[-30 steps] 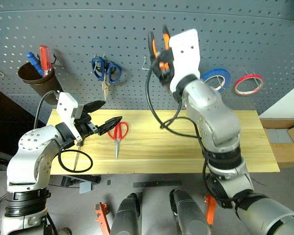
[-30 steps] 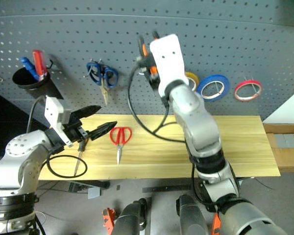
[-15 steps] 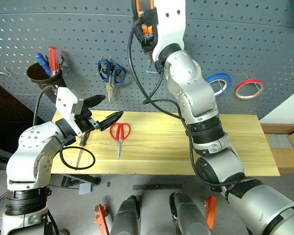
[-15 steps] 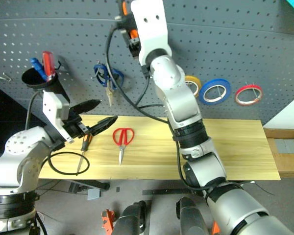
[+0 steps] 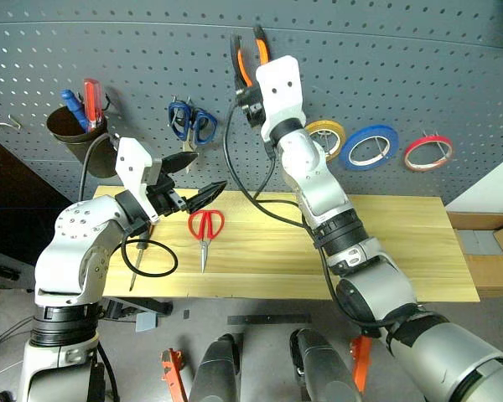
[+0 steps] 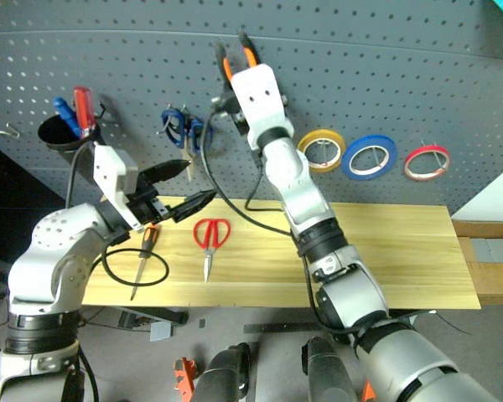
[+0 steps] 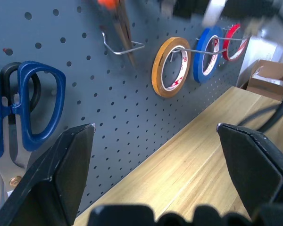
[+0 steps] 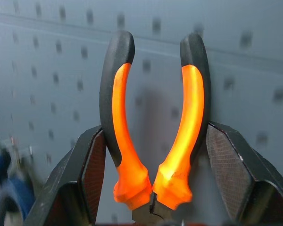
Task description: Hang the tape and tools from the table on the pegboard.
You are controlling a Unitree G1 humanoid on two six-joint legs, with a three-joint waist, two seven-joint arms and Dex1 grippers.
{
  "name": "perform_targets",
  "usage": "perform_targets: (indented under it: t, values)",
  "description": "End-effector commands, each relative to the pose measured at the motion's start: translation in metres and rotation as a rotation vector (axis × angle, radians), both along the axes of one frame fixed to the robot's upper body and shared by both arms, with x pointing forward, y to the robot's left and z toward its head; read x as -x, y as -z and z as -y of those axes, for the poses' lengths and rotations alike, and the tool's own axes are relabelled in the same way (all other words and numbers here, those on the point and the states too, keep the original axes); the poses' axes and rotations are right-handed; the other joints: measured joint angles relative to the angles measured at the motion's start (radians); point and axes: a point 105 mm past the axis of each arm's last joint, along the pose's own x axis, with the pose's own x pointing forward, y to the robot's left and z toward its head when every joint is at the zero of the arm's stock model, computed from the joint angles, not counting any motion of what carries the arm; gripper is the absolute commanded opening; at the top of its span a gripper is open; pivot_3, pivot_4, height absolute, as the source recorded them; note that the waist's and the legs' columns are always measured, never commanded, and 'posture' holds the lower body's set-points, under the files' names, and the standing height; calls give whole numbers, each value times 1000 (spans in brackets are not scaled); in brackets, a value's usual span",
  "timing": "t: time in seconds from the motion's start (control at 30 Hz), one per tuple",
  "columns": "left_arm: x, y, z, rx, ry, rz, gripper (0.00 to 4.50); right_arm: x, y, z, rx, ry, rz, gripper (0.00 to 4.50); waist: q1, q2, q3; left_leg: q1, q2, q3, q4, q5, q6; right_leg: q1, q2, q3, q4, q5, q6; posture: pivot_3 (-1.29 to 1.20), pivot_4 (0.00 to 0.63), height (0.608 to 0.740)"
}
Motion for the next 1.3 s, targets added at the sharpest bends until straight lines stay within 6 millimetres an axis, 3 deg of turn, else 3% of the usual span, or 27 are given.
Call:
perform_targets:
  t: [0.03,0.13,0.33,0.63,0.73,0.8,1.03,1.3]
  values:
    - [0,-9,4,-5,15,49,4459,1,-3,-1,3,17,24,2680,0,0,0,0,0,0,0,0,0,0,0,0,0,0,0,8,181,740]
    - [0,-8,4,-7,17,48,4459,-5,8,0,22,31,-31,2680,1,0,0,0,0,0,1,0,0,0,0,0,1,0,0,6,184,740]
    - [-3,-5,5,-24,19,43,4459,-12,31,7,63,80,-139,4434,5,-1,-1,1,0,-1,2,1,0,0,0,0,6,0,-1,-8,189,740]
    - [-8,8,5,-19,-27,14,4459,4,84,18,206,95,-287,4434,10,-1,-3,1,0,-1,2,3,0,0,1,0,8,1,-2,-33,198,740]
    - [-9,23,3,-40,-68,-45,4459,19,100,16,238,38,-359,4434,9,-1,-3,1,0,-1,1,3,0,-1,1,0,8,1,-2,-34,203,740]
    - [-7,46,-2,-55,-118,-147,4459,34,108,12,270,-40,-401,4434,6,-1,-3,1,0,-1,1,3,0,-1,1,0,7,1,-2,-35,207,740]
    - [-11,122,-40,-112,-524,-433,4479,89,131,3,410,-344,-550,4486,6,-1,-3,1,1,-3,3,3,0,-1,1,-1,9,1,-2,-42,219,740]
    - [-20,166,-28,-190,-690,-607,4479,114,137,6,548,-483,-576,4486,12,-2,-3,3,-1,-8,5,3,0,6,1,-5,7,1,-1,-72,228,740]
